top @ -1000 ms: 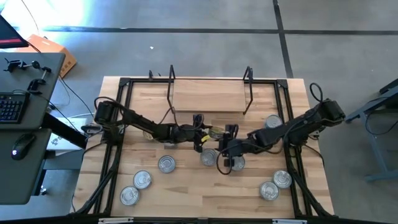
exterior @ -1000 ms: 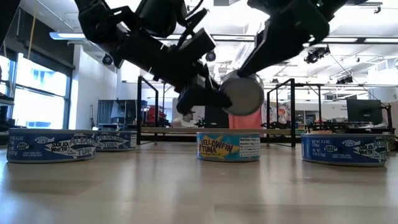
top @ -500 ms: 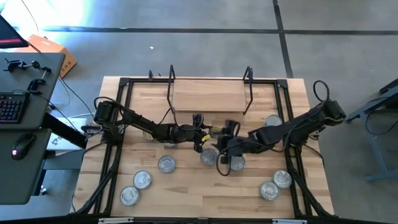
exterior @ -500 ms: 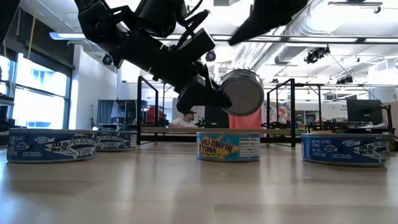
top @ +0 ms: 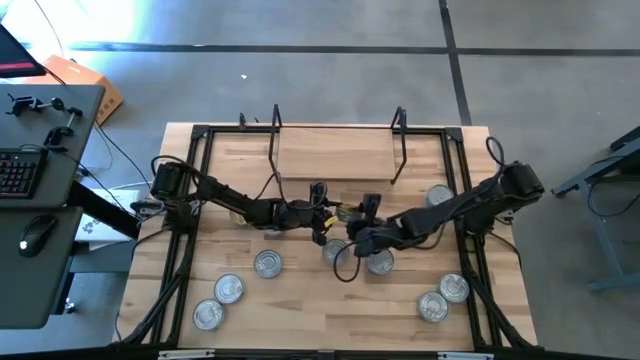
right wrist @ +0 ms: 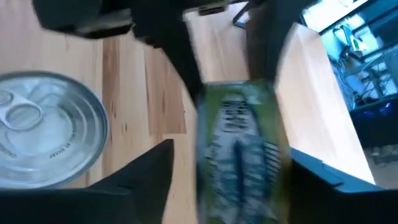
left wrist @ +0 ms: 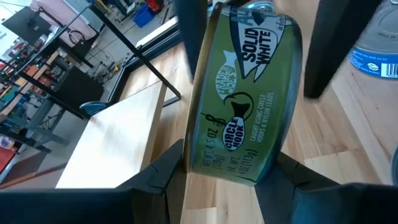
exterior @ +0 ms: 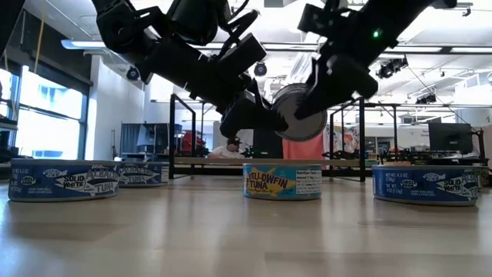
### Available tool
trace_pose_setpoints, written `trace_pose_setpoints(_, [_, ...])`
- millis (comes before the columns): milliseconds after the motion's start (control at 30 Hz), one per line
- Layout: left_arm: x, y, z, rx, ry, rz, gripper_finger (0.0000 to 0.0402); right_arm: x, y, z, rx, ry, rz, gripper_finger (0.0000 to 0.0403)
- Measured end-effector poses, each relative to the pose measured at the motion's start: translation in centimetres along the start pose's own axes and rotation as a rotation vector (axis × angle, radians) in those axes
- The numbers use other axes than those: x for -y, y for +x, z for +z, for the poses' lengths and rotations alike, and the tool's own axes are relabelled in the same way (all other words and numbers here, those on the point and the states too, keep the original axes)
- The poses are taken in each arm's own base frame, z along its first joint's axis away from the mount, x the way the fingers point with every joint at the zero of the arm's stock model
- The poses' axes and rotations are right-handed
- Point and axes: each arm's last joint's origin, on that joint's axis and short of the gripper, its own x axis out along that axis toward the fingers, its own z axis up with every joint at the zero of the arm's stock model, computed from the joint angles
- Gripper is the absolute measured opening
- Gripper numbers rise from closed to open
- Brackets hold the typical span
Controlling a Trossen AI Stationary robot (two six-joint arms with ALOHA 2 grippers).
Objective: Stack canned seafood by type on shelf
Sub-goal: Put the green tuna can on the shelf
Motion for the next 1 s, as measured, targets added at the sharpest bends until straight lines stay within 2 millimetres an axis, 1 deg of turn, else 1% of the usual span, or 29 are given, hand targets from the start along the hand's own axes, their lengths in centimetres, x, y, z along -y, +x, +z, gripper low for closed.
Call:
trace_pose_setpoints(67, [0.0, 0.0, 0.0, -0.001, 0.012, -0.004, 0.0133, -0.1, 0.1, 0.0, -0.001, -0.017, -0.001, 0.0189])
trace_pose_setpoints(167, [0.1, -0.1, 0.0, -0.009, 0.032, -0.001, 0.0145, 0.1, -0.1, 0.3, -0.012, -0.029, -0.015, 0.0121])
trace_pose_setpoints(233, [0.1, -0.3, 0.3, -0.034, 0.061, 0.036, 0.0160, 0.4, -0.7, 1.1, -0.020, -0.042, -0.016, 0.0117])
trace_pose_setpoints(333, [0.0, -1.3, 0.7, -0.129, 0.096, 0.129, 0.0182, 1.3, -2.3, 3.3, -0.039, -0.048, -0.028, 0.0117])
trace_pose_setpoints(367, [-0.2, -1.8, 0.5, -0.203, 0.118, 0.186, 0.0187, 1.8, -3.0, 3.9, -0.051, -0.040, -0.037, 0.0117])
trace_pose_setpoints(433, [-0.5, -2.8, -0.5, -0.344, 0.158, 0.257, 0.0194, 3.0, -4.4, 5.3, -0.049, -0.004, -0.067, 0.0117])
trace_pose_setpoints(500, [-1.1, -3.7, -0.5, -0.408, 0.135, 0.314, 0.0197, 4.0, -5.4, 6.2, -0.058, 0.011, -0.114, 0.0117])
trace_pose_setpoints(567, [-1.9, -5.1, -0.2, -0.423, 0.060, 0.364, 0.0197, 4.9, -5.8, 6.9, -0.057, 0.027, -0.140, 0.0117])
trace_pose_setpoints(600, [-2.2, -5.6, -0.5, -0.429, 0.017, 0.373, 0.0196, 5.3, -5.8, 7.3, -0.047, 0.048, -0.139, 0.0117])
trace_pose_setpoints(667, [-2.2, -6.4, -2.0, -0.460, -0.034, 0.379, 0.0193, 6.3, -5.2, 7.4, -0.064, 0.071, -0.145, 0.0117])
trace_pose_setpoints(733, [-2.4, -7.3, -2.4, -0.433, -0.106, 0.388, 0.0189, 7.4, -3.8, 6.7, -0.120, 0.083, -0.130, 0.0117])
trace_pose_setpoints(800, [-2.6, -8.2, -2.1, -0.370, -0.185, 0.404, 0.0186, 8.7, -1.6, 5.3, -0.197, 0.082, -0.130, 0.0117])
trace_pose_setpoints(900, [-2.0, -9.0, -2.8, -0.338, -0.218, 0.374, 0.0181, 10.6, 2.0, 2.7, -0.292, 0.094, -0.134, 0.0117])
trace_pose_setpoints(1000, [-1.9, -9.5, -2.0, -0.240, -0.259, 0.355, 0.0177, 12.0, 5.5, 0.0, -0.360, 0.093, -0.105, 0.0117])
